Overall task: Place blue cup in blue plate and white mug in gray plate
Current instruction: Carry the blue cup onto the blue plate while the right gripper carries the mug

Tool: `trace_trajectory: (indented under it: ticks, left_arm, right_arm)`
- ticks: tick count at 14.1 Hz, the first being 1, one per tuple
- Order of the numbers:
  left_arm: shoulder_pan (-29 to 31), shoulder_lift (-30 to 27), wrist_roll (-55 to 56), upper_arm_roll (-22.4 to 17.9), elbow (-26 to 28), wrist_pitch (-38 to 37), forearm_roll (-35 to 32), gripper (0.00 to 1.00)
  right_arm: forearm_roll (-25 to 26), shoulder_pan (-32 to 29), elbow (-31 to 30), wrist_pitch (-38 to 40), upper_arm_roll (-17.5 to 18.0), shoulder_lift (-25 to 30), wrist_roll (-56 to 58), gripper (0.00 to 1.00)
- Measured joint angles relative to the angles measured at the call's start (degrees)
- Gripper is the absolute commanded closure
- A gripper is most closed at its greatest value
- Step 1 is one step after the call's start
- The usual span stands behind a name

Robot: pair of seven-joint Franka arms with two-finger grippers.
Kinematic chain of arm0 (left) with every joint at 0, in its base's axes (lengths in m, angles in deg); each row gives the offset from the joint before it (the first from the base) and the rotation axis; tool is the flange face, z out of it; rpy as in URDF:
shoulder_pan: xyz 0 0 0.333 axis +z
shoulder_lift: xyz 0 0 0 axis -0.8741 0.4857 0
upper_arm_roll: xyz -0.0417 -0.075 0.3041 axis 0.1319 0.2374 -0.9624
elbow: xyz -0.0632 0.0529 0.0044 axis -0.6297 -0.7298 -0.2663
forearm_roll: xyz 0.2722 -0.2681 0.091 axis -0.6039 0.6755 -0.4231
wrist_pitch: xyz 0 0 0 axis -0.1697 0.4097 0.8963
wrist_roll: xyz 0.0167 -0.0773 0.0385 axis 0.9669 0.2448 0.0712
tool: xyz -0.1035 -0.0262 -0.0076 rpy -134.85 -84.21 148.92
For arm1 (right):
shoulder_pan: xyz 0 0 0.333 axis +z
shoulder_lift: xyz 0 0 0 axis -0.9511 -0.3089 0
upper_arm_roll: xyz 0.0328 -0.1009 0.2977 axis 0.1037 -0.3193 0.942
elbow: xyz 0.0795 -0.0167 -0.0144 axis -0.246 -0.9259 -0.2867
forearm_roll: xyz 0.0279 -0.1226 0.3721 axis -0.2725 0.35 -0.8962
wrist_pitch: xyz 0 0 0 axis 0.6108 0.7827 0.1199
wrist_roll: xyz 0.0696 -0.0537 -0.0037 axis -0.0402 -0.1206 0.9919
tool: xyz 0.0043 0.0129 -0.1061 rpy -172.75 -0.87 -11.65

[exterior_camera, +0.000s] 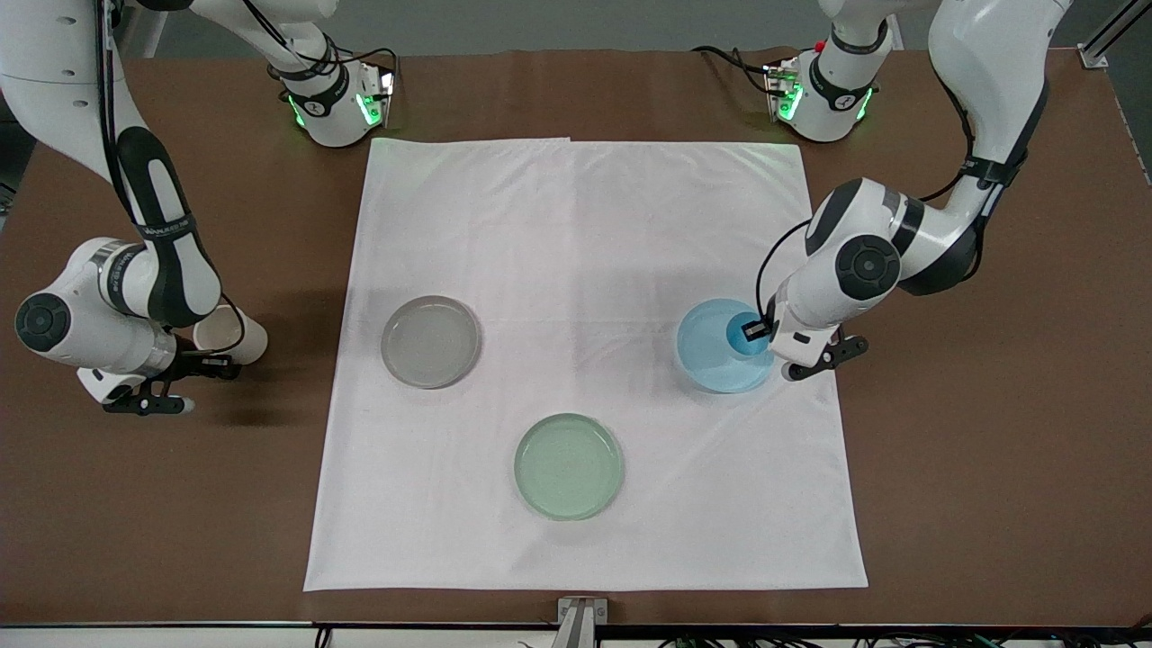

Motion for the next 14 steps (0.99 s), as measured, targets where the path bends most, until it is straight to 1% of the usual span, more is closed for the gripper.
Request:
trace_trajectory:
  ticks: [4,7,8,9,10,11,12,13,14]
  left_arm:
    - [0.0,3.0,0.2,-0.2,-0.5,3.7,0.0,0.97]
    - [-0.2,5.1,0.3,-0.2,-0.5,4.4,0.0,0.97]
    - [-0.3,5.6,0.4,-0.2,-0.5,4.4,0.0,0.97]
    - [-0.3,6.0,0.4,-0.2,-0.5,4.4,0.0,0.96]
    - [-0.4,6.5,0.5,-0.2,-0.5,4.4,0.0,0.88]
    - [-0.4,6.7,0.5,-0.2,-0.5,4.5,0.0,0.75]
    - [-0.4,6.7,0.5,-0.2,-0.5,4.4,0.0,0.45]
    - [-0.4,6.8,0.5,-0.2,-0.4,4.4,0.0,0.20]
    - [-0.4,6.8,0.7,-0.2,-0.4,4.4,0.0,0.01]
  right_arm:
    - [-0.1,0.0,0.1,0.9,0.2,0.0,0.1,0.91]
    - [-0.1,0.2,1.6,5.1,1.5,0.9,0.1,0.92]
    - [-0.2,0.5,2.7,7.6,2.2,1.8,0.1,0.92]
    - [-0.2,1.2,4.1,10.3,2.7,2.9,0.1,0.95]
    - [-0.4,2.5,5.4,12.6,3.0,4.0,-0.1,0.95]
    - [-0.7,4.4,6.2,14.0,3.2,5.0,-1.5,0.95]
    - [-1.0,6.8,6.6,14.6,3.4,5.7,-4.7,0.95]
    - [-1.0,9.9,6.7,14.7,3.5,6.2,-9.0,0.95]
    - [-1.1,13.2,6.7,14.7,3.6,6.2,-13.4,0.95]
